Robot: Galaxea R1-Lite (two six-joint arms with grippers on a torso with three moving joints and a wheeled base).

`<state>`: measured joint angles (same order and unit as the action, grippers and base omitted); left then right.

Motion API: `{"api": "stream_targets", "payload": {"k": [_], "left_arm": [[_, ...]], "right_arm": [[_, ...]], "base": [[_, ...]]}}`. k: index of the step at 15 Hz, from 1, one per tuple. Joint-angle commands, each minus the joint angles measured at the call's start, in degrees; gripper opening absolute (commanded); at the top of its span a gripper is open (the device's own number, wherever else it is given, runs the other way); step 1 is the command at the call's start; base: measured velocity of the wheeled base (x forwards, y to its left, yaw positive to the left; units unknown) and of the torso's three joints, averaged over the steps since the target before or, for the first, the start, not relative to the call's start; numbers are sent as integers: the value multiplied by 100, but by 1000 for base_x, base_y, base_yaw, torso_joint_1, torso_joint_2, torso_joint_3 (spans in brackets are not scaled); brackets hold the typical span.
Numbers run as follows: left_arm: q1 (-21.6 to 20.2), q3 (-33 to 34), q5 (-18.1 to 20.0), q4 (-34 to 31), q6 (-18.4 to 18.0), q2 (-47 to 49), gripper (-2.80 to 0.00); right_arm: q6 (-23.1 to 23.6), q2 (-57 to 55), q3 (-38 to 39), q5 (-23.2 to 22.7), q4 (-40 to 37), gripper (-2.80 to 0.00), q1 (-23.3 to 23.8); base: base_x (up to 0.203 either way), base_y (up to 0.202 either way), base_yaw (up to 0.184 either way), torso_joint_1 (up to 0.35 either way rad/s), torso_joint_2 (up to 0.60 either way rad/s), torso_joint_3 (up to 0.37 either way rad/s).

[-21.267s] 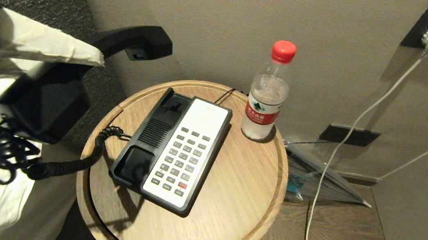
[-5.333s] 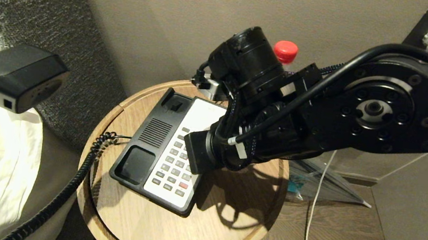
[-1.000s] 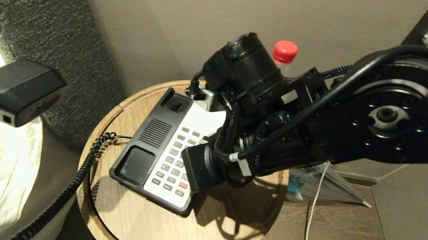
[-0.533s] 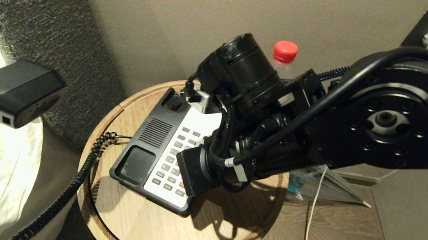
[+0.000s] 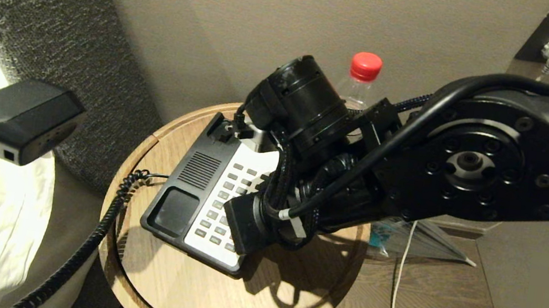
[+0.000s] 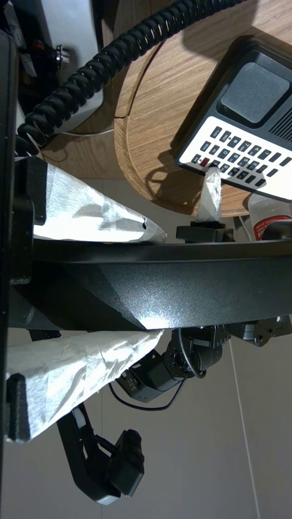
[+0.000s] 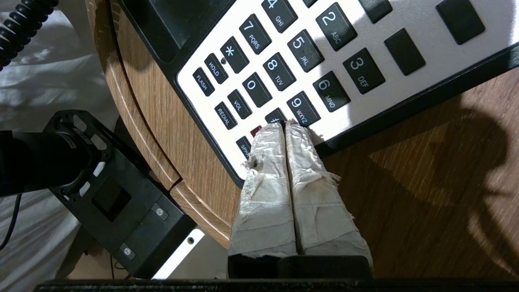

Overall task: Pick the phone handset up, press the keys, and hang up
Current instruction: Dial the number

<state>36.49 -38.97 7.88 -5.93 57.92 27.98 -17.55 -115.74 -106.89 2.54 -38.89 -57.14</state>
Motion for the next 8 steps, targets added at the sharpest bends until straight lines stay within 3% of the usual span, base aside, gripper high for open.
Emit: {"api": "stream_targets", "payload": {"k": [1,8], "left_arm": [[-1,13,4,5,35,-3,-280],[-1,57,4,5,35,-38,-280]], "right_arm": [[-2,-37,1,10,-30,-280,18],[86,-37,98,36,-5,-280,115]], "base": [[0,0,0,0,0,0],[0,0,0,0,0,0]]}}
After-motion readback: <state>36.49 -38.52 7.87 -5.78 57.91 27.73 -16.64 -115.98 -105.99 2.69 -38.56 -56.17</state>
